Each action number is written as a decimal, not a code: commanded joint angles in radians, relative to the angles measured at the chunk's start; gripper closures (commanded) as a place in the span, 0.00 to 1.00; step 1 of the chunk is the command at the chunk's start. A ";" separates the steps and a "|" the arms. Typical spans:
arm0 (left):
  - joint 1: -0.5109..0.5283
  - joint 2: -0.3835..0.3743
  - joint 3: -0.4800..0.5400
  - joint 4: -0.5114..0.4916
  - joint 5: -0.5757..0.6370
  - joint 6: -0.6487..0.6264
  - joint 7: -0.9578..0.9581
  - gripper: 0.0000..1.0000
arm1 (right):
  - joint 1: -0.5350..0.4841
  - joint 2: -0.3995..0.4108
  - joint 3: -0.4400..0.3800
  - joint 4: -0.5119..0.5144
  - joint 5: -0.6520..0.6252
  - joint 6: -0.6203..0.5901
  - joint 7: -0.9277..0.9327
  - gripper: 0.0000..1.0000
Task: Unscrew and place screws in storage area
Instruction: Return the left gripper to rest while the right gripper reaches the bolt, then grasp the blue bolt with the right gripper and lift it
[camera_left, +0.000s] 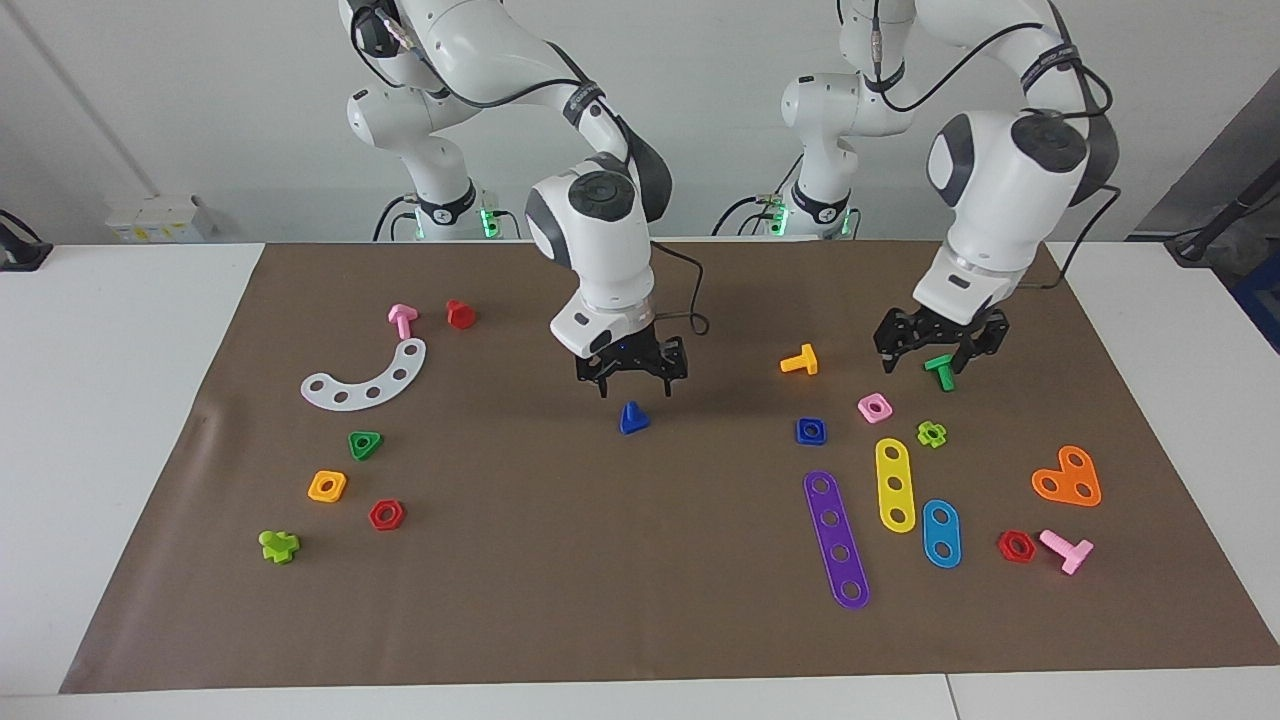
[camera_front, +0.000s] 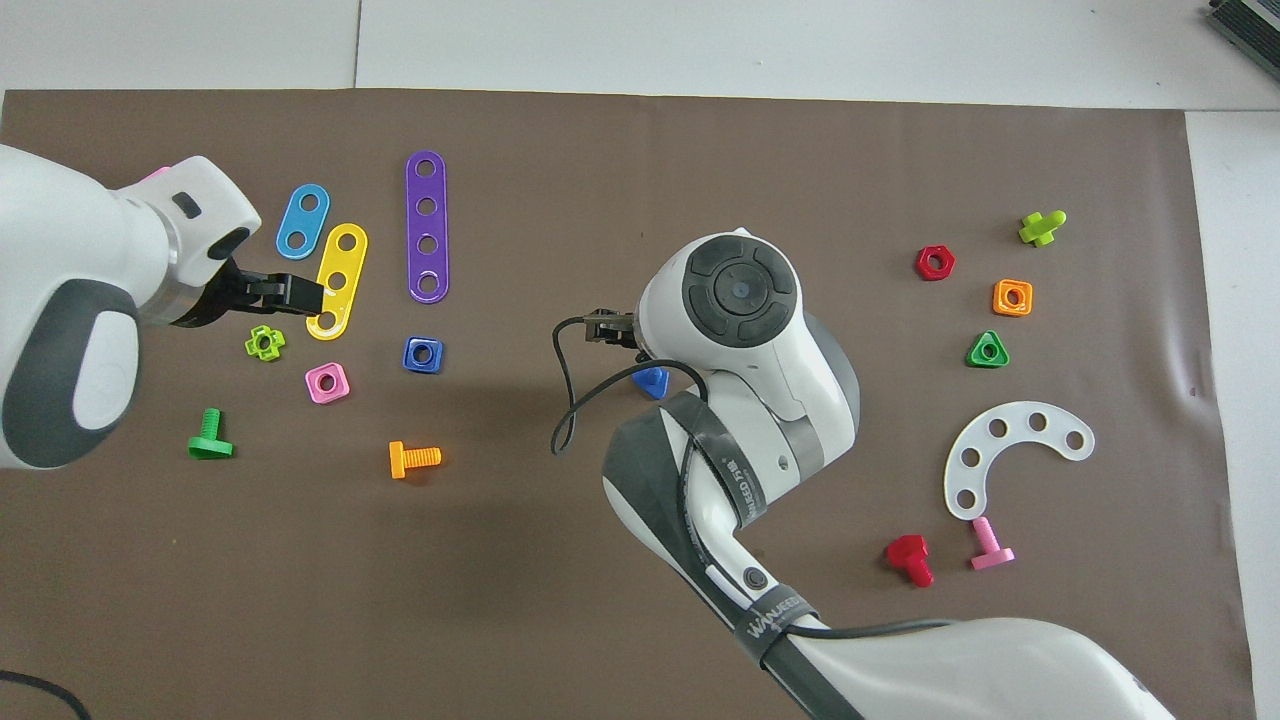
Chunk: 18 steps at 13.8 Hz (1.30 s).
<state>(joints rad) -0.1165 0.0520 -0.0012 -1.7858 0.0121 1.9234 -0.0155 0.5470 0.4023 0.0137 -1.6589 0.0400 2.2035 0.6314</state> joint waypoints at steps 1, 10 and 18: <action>0.050 -0.014 -0.005 0.171 0.011 -0.199 0.049 0.00 | 0.008 0.027 -0.003 -0.077 -0.011 0.125 -0.006 0.01; 0.109 -0.104 -0.010 0.250 0.000 -0.409 0.129 0.00 | 0.034 0.067 -0.005 -0.104 -0.037 0.128 -0.001 0.12; 0.112 -0.110 -0.010 0.246 0.002 -0.423 0.121 0.00 | 0.027 0.013 -0.005 -0.180 -0.054 0.168 -0.032 0.31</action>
<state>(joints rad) -0.0200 -0.0299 -0.0038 -1.5113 0.0116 1.5102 0.0998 0.5782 0.4388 0.0043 -1.7920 0.0030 2.3330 0.6144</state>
